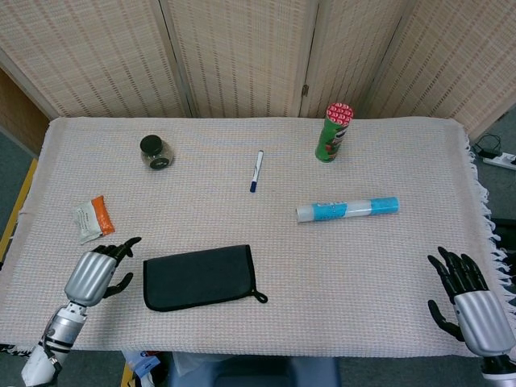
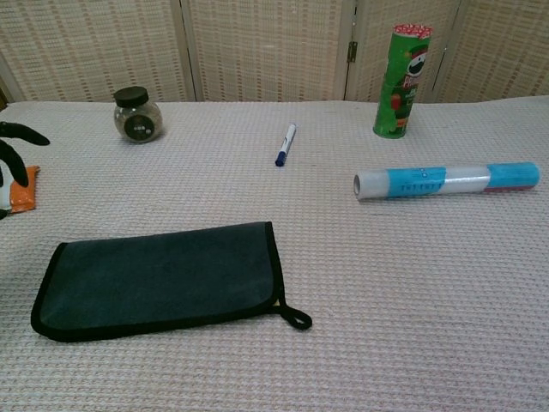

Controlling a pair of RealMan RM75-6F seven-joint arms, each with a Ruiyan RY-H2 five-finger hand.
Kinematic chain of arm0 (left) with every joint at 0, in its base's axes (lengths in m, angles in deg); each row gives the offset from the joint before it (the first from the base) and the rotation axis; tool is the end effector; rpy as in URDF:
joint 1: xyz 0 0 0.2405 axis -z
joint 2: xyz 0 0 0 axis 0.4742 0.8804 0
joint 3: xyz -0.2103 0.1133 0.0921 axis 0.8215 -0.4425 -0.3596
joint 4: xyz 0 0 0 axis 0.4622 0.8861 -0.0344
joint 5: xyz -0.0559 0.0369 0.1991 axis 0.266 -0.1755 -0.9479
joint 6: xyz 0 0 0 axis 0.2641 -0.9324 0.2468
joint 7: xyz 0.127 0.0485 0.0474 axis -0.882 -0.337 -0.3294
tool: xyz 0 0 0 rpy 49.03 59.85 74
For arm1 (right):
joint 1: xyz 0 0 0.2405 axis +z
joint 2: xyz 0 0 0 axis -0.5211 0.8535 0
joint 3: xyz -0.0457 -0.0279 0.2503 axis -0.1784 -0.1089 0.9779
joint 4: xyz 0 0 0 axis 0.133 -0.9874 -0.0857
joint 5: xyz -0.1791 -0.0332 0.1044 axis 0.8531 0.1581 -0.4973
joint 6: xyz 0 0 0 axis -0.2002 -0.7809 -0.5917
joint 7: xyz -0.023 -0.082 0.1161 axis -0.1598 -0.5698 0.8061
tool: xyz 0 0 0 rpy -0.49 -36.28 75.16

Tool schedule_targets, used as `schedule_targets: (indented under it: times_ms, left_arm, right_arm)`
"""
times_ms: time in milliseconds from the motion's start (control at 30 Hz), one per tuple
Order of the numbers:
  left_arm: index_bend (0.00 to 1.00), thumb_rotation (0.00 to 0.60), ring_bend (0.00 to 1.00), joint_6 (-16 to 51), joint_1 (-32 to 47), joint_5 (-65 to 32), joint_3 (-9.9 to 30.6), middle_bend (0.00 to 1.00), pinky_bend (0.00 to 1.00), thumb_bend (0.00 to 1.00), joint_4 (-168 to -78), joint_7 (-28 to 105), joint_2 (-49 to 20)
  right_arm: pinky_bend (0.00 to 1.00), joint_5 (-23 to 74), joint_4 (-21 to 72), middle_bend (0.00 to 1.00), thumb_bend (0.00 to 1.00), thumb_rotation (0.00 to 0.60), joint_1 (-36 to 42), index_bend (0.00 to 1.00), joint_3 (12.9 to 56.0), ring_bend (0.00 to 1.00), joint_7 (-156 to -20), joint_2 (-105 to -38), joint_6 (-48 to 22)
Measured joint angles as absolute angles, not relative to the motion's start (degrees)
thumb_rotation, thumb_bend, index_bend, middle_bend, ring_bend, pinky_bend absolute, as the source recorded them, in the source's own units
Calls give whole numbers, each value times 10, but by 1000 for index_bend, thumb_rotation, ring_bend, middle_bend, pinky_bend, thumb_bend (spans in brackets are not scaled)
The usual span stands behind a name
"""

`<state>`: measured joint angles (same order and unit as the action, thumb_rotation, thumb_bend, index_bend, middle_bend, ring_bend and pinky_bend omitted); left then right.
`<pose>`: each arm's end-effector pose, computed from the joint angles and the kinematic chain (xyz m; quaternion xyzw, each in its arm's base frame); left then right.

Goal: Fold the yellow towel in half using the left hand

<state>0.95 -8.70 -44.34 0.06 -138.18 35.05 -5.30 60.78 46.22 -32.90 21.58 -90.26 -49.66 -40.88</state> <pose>-0.2585 0.2342 0.0855 -0.6866 -0.3397 -0.4263 0.4811 -0.2933 -0.1255 0.1597 0.6269 -0.3719 0.4044 0.5524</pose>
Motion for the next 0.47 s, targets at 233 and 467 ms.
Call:
schedule_targets:
  times_ms: [233, 467]
  left_arm:
    - [84, 600, 0, -107, -164, -461, -15, 31, 0, 290, -1291, 418, -48]
    - [70, 600, 0, -45, -176, -448, -24, 17, 0, 289, -1368, 397, -5]
  right_arm:
    - [0, 572, 470, 0, 483, 600, -323, 0, 229, 0, -928, -500, -384]
    - [0, 580, 480, 0, 483, 600, -321, 0, 225, 0, -950, -503, -379]
